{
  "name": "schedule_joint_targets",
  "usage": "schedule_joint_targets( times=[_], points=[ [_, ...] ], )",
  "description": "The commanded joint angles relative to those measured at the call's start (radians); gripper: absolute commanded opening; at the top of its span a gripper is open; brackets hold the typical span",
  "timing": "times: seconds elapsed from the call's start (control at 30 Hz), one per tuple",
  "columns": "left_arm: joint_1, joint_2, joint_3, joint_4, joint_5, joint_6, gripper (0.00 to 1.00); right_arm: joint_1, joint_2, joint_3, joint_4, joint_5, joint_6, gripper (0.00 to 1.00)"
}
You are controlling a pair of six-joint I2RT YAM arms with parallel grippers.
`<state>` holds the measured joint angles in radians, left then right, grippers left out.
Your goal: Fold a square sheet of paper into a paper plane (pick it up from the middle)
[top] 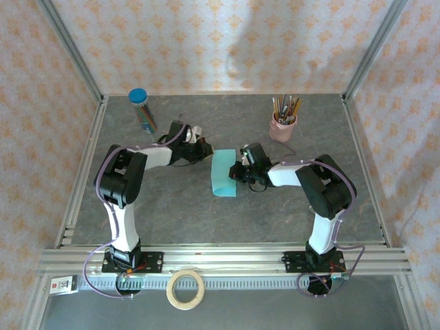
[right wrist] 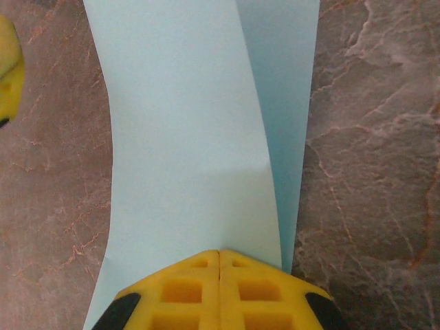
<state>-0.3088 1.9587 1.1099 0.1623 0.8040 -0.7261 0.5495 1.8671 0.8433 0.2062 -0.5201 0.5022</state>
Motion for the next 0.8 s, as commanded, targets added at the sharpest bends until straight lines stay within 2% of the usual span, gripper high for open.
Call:
schedule_joint_targets(
  times=[0.0, 0.2, 0.37, 0.77],
  points=[
    [-0.052, 0.027, 0.023, 0.032, -0.011, -0.039, 0.00, -0.002, 0.156, -0.101, -0.406, 0.215, -0.037, 0.02],
    [-0.056, 0.100, 0.084, -0.017, -0.037, -0.016, 0.00, -0.003, 0.155, -0.111, -0.403, 0.220, -0.037, 0.02],
    [-0.049, 0.139, 0.135, -0.128, -0.146, 0.051, 0.00, -0.003, 0.160, -0.118, -0.397, 0.228, -0.031, 0.02],
    [0.062, 0.164, 0.154, -0.185, -0.214, 0.116, 0.00, -0.003, 0.162, -0.119, -0.400, 0.241, -0.027, 0.02]
  ],
)
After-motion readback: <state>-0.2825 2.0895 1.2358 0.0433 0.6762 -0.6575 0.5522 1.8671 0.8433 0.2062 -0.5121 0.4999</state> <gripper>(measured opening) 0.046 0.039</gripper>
